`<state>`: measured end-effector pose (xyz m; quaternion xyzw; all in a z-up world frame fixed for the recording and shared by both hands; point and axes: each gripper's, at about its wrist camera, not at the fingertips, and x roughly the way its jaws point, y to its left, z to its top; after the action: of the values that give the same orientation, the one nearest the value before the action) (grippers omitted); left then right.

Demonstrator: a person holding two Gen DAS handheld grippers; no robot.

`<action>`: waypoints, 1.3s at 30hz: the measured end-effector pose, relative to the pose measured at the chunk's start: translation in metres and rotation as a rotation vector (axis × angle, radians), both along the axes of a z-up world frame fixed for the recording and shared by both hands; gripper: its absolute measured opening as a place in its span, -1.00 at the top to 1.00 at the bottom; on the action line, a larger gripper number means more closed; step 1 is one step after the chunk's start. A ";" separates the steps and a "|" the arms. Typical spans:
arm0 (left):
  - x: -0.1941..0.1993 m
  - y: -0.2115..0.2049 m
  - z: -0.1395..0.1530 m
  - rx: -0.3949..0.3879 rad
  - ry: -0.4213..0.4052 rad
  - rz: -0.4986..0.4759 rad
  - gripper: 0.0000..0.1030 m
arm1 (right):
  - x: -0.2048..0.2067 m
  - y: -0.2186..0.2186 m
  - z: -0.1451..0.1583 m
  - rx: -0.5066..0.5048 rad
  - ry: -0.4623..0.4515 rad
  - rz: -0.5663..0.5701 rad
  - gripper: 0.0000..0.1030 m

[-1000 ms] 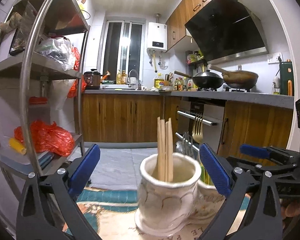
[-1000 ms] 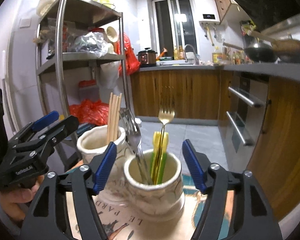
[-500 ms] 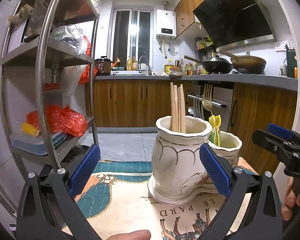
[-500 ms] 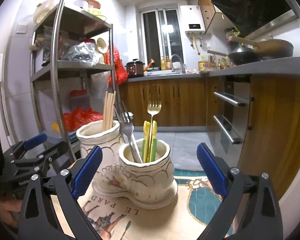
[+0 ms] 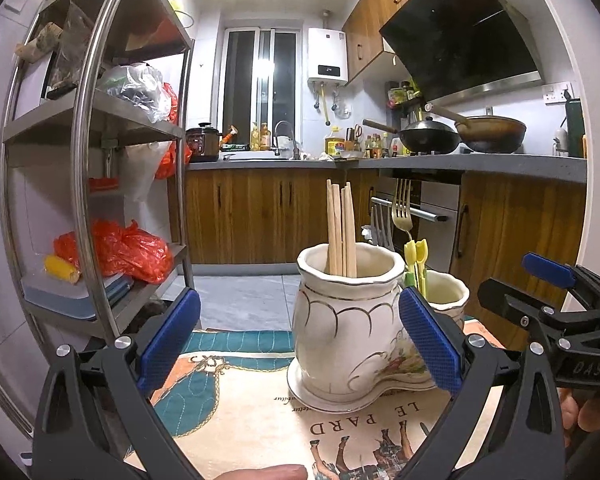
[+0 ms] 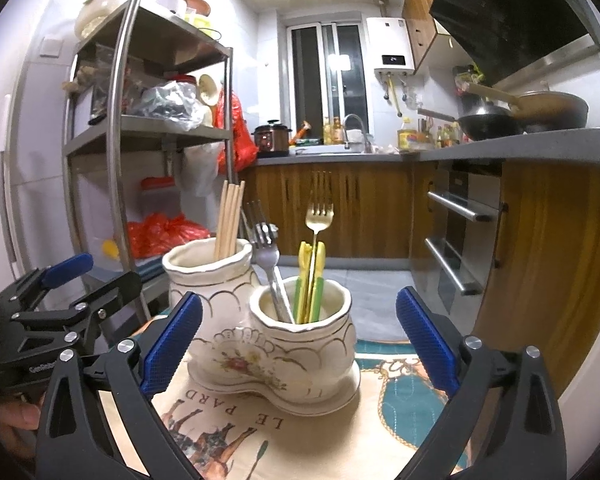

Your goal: Organize utensils

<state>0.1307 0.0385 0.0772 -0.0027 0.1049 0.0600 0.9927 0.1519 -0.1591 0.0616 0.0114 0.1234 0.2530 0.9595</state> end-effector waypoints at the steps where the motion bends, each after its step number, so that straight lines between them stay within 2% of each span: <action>1: 0.001 0.000 0.000 -0.004 0.008 -0.002 -0.91 | 0.000 0.000 0.000 0.000 0.001 0.003 -0.88; 39: 0.007 0.000 -0.003 -0.008 0.038 -0.010 -0.91 | 0.000 0.000 0.001 -0.001 0.004 0.003 -0.89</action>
<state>0.1372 0.0380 0.0742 -0.0049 0.1239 0.0548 0.9908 0.1518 -0.1587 0.0625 0.0111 0.1256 0.2545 0.9588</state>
